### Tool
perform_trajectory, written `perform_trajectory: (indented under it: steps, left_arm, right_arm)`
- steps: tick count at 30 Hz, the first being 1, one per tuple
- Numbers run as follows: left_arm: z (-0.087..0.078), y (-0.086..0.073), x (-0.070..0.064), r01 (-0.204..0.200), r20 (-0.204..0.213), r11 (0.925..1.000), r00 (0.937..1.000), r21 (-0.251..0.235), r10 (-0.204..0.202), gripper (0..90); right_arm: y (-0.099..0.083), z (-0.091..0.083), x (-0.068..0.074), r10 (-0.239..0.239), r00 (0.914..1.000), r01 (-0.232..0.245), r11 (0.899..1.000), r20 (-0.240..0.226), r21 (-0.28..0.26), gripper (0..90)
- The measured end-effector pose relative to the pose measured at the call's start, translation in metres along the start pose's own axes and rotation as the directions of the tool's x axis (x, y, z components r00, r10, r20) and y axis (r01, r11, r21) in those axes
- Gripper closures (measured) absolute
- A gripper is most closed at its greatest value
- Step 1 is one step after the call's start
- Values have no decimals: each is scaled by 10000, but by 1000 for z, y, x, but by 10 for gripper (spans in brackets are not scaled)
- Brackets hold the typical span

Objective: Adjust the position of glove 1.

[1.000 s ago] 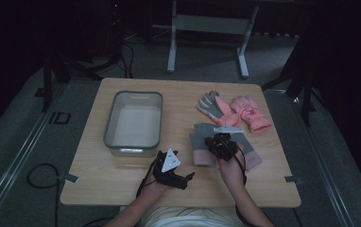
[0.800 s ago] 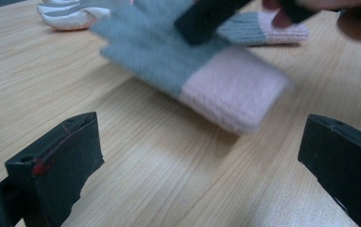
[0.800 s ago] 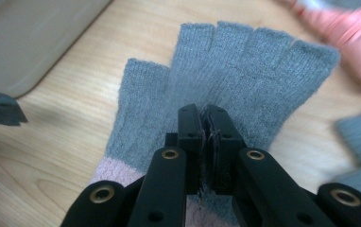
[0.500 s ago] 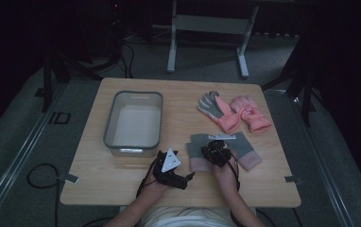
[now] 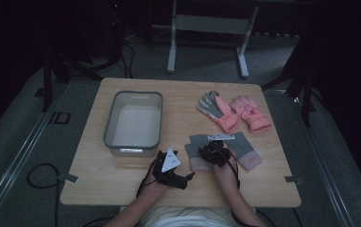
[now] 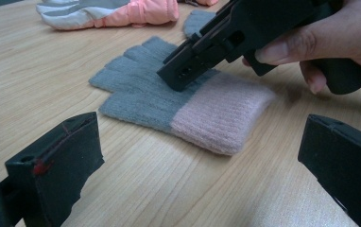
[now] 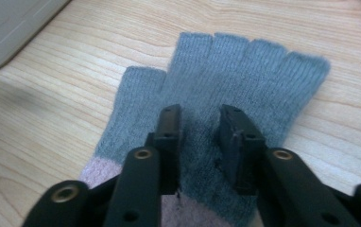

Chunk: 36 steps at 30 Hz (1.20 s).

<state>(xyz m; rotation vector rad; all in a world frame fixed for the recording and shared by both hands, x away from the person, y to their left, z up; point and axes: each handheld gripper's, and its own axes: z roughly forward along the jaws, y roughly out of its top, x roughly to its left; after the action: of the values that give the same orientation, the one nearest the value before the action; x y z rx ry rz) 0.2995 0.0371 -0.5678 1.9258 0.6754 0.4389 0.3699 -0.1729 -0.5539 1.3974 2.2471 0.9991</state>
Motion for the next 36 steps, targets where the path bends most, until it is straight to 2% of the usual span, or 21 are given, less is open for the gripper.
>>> perform_trajectory:
  steps: [2, 5, 6, 10, 12, 14, 17, 20, 22, 23, 26, 30, 34, 36]
  left_arm:
    - [0, 0, 0, -6, 0, 10000, 10000, -1, 6, 0]
    - [0, 0, 0, -19, -4, 10000, 10000, -2, 19, 0]
    - [0, 0, 0, -27, -5, 10000, 10000, 6, 27, 0]
    - [0, 0, 0, -7, 6, 10000, 10000, 4, 7, 0]
    - [0, 0, 0, 0, 14, 10000, 10000, -2, 0, 0]
    - [0, 0, 0, 1, 20, 10000, 10000, -6, -1, 0]
    - [0, 0, 0, 0, 15, 10000, 10000, -8, 0, 0]
    - [0, 0, 0, 4, 3, 10000, 10000, -6, -4, 0]
    - [0, 0, 0, -2, 1, 10000, 10000, 7, 2, 0]
    - [0, 0, 0, -4, -4, 10000, 10000, 7, 4, 0]
    - [0, 0, 0, 33, -10, 10000, 10000, 4, -33, 0]
    - [0, 0, 0, 32, -19, 10000, 10000, 15, -32, 0]
    - [0, 0, 0, 10, -25, 10000, 10000, 12, -10, 0]
    - [0, 0, 0, 9, -18, 10000, 10000, 10, -9, 0]
  right_arm:
    - [3, -4, -2, -208, 9998, 208, 9997, 19, -101, 642]
    - [12, -19, -15, -316, 9993, 300, 9966, -193, -761, 644]
    - [15, -24, -21, -387, 9986, 349, 9943, -363, -1006, 648]
    - [25, -41, -53, -1083, 9935, 1030, 9866, -355, -1264, 658]
    - [32, -51, -73, -867, 9955, 814, 9886, -371, -1265, 655]
    - [36, -59, -85, -1295, 9915, 1268, 9832, -123, -1315, 639]
    - [35, -66, -99, -1904, 9816, 1879, 9756, -113, -1134, 626]
    - [25, -67, -114, -2266, 9739, 2255, 9722, -103, -632, 623]
    - [14, -66, -124, -2611, 9648, 2599, 9649, -317, -381, 623]
    - [10, -65, -128, -2664, 9631, 2657, 9638, -386, -231, 624]
    - [0, -62, -140, -2666, 9628, 2677, 9633, -451, 213, 626]
    - [-7, -60, -151, -2464, 9661, 2491, 9681, -764, 271, 626]
    - [-14, -51, -160, -2329, 9697, 2371, 9700, -738, 546, 620]
    - [-15, -50, -160, -2408, 9683, 2443, 9684, -658, 506, 619]
